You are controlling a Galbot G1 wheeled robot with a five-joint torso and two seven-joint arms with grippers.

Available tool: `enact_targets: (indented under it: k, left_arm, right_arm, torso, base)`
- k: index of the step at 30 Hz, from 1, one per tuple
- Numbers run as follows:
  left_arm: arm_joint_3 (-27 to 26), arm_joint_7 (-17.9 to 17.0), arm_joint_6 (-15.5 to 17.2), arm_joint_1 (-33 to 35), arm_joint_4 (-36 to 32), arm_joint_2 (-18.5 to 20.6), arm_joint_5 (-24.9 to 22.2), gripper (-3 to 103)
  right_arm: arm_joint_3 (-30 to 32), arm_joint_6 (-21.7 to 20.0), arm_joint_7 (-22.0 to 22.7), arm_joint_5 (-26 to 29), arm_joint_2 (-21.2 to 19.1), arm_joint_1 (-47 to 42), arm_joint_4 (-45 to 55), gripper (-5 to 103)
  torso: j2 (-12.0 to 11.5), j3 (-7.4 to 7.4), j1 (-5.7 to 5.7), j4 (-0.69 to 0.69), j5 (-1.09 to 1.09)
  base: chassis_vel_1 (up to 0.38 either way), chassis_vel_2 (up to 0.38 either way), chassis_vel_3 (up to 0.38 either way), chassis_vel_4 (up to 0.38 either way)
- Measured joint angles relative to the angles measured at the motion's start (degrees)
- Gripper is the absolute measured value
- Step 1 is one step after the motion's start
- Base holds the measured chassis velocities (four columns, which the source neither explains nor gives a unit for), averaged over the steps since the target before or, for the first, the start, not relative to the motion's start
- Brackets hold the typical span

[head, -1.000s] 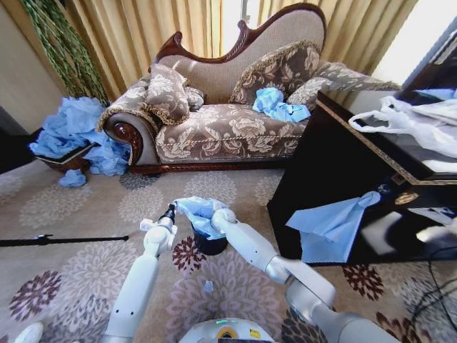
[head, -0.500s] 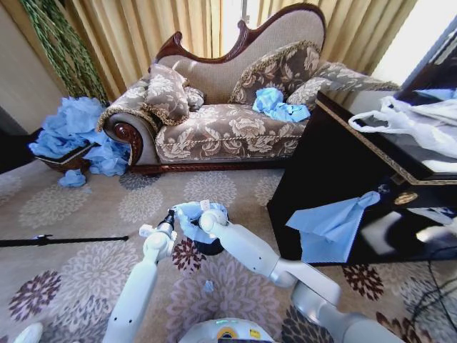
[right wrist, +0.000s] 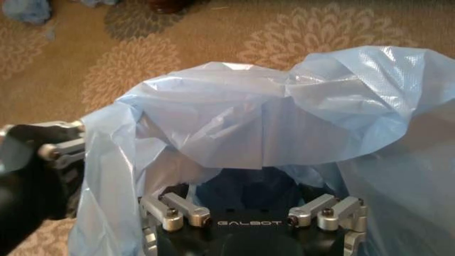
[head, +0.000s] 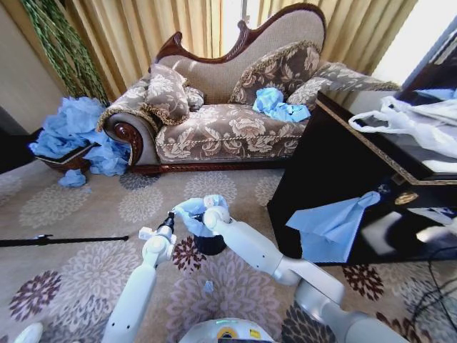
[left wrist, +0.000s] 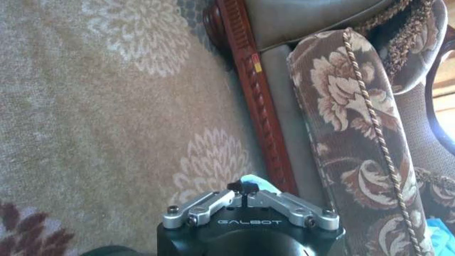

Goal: Place a garbage bag over the trash bin.

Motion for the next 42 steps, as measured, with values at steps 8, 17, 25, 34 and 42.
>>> enact_targets:
  k: [8,17,25,34,42]
  left_arm:
    - [0.38,0.61,0.06,0.35,0.21,-0.36,1.07,0]
    - [0.72,1.51,0.25,1.62,-0.52,-0.16,1.73,0]
    - [0.79,2.75,0.47,2.04,0.40,-0.25,2.48,0]
    - [0.77,3.35,0.79,2.15,1.18,-0.17,3.00,0]
    - [0.93,3.53,0.81,2.29,1.15,-0.25,3.48,0]
  right_arm:
    - [-0.29,0.66,-1.35,-2.84,-2.23,-1.02,1.97,100]
    - [0.68,4.18,-10.34,-10.22,-3.82,-3.05,1.61,100]
    - [0.60,4.84,-4.62,-7.85,-5.30,-2.21,7.82,100]
    - [-1.00,5.21,-4.88,-12.13,-8.09,-4.22,9.84,100]
    - [-1.54,7.27,-10.37,-20.24,-10.31,-5.68,9.85,100]
  torso:
    - [0.00,0.00,0.00,-0.01,0.00]
    - [0.00,0.00,0.00,0.00,0.00]
    - [0.00,0.00,0.00,0.00,0.00]
    - [0.00,0.00,0.00,-0.01,0.00]
    - [0.00,0.00,0.00,-0.02,0.00]
  base:
    - [0.000,0.000,0.000,0.000]
    - [0.000,0.000,0.000,0.000]
    - [0.000,0.000,0.000,0.000]
    - [0.000,0.000,0.000,0.000]
    - [0.000,0.000,0.000,0.000]
